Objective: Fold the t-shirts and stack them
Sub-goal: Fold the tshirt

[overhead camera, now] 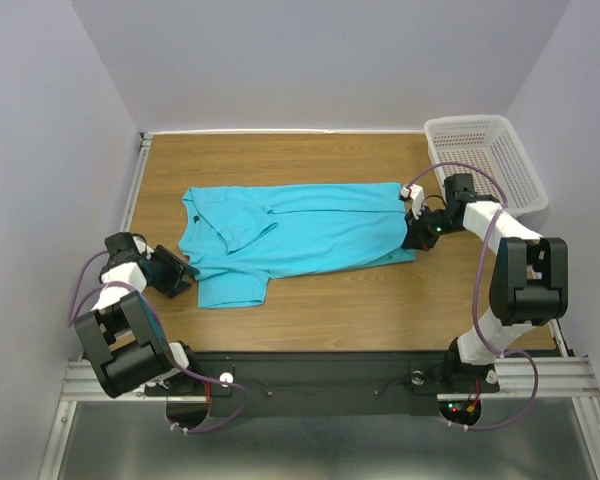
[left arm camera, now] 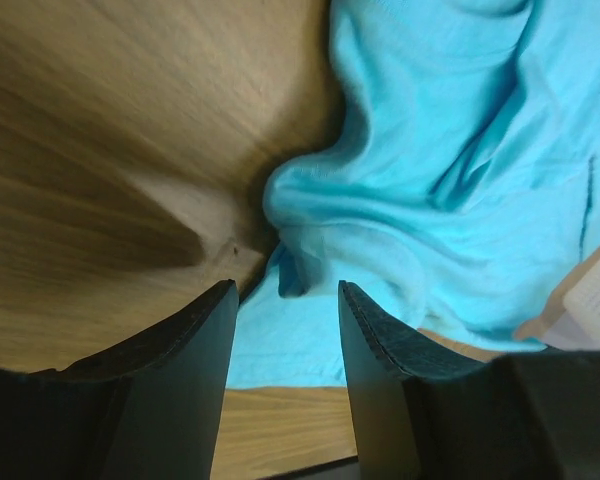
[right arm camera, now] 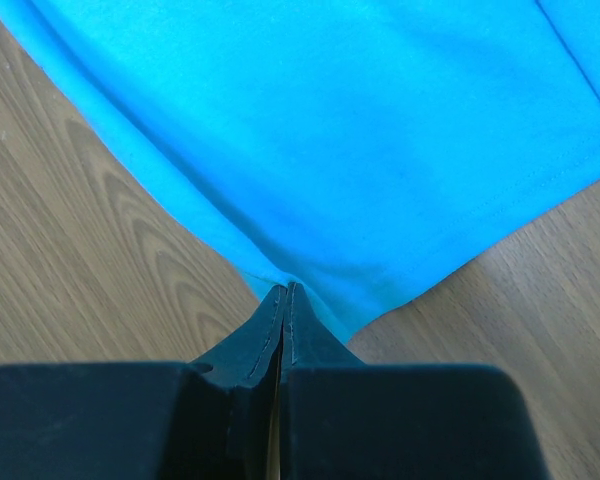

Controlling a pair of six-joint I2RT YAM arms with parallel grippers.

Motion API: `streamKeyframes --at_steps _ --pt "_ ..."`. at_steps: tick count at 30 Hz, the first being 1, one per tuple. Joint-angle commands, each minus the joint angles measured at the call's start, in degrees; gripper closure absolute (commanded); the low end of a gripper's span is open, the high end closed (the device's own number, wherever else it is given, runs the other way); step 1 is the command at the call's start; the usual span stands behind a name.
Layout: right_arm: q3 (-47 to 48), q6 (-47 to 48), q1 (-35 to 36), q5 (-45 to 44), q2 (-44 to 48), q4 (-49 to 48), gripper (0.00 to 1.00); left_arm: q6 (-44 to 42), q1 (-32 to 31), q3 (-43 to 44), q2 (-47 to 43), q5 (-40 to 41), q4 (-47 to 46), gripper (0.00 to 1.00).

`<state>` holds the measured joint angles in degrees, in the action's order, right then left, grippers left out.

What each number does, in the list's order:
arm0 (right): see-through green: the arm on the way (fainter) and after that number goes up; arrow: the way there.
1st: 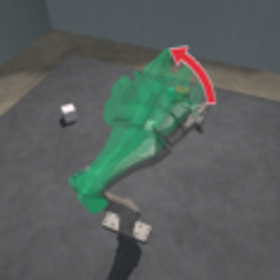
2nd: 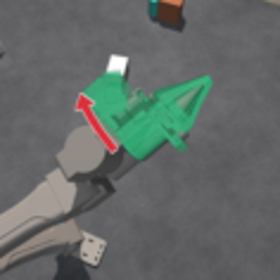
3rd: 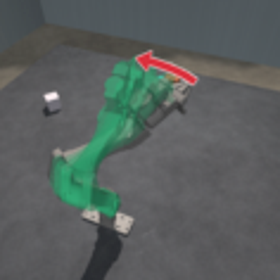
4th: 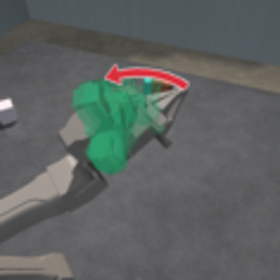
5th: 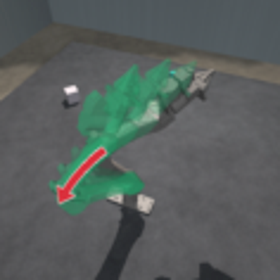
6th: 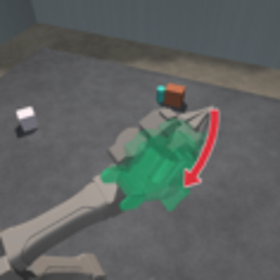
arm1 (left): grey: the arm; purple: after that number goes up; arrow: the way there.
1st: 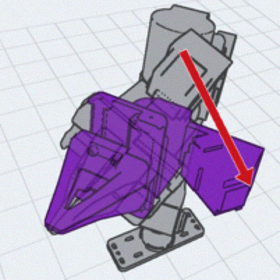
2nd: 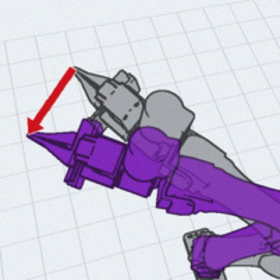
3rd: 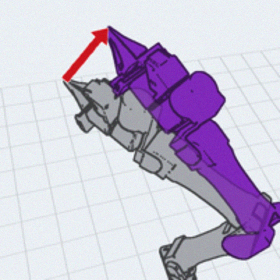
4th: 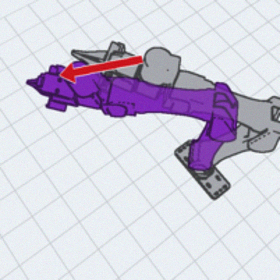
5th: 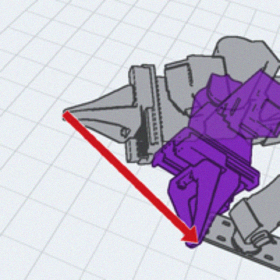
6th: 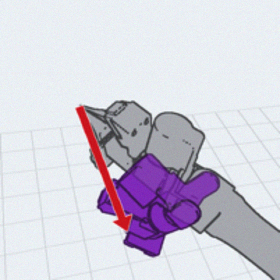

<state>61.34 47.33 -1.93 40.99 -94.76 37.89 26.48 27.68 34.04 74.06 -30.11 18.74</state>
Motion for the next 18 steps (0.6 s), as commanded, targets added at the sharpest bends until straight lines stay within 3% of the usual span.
streamKeyframes --at_steps 1,13,18 --pt "0.09 1.1 -0.44 1.46 1.42 -1.68 1.0 -1.43 -3.67 2.42 -0.85 3.21 5.94 0.45" --pt "0.27 1.27 -0.44 1.37 1.77 -1.68 1.0 -2.23 -9.57 4.1 4.24 8.48 7.19 0.51" --pt "0.45 1.18 -0.44 1.28 2.12 -1.68 0.99 -2.13 -13.35 4.45 7.06 9.1 7.19 0.63"
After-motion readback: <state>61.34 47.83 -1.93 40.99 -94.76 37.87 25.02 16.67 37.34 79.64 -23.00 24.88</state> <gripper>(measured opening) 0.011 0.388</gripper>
